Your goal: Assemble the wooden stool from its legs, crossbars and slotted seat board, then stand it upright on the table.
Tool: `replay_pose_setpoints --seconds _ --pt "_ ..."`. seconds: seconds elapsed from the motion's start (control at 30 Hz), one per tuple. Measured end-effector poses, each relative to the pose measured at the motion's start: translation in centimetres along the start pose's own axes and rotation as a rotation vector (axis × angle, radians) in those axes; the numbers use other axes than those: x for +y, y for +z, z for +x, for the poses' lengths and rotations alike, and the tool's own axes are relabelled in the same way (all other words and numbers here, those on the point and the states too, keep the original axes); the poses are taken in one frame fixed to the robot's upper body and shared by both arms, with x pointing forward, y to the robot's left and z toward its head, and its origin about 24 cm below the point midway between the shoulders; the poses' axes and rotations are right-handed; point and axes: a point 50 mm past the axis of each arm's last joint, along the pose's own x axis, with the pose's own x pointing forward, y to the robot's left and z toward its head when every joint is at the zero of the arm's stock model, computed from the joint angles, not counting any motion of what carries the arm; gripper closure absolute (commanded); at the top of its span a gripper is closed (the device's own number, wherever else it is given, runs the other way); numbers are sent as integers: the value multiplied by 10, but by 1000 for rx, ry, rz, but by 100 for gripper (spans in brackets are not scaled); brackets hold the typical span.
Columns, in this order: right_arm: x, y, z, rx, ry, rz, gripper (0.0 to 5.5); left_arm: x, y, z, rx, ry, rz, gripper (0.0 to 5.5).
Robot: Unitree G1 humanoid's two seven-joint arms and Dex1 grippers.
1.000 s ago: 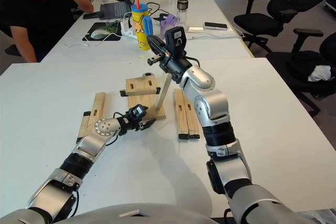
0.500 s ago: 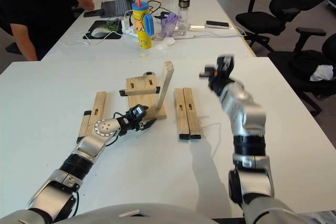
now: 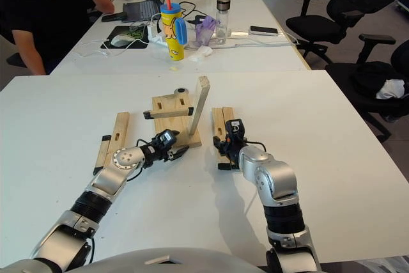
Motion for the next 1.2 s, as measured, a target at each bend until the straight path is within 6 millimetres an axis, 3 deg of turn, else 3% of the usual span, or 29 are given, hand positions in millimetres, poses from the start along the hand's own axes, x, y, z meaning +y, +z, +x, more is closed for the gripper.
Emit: replay_pose_setpoints --seconds 0.37,0.9,1.2 --pt "-6 -5 1 44 -60 -76 284 -2 0 -1 -1 -1 -3 216" --pt "-2 -11 6 84 17 -245 284 -5 0 -1 -1 -3 -13 216" --pt "-12 -11 11 155 -6 -475 284 -7 0 -1 -4 -2 -16 216"
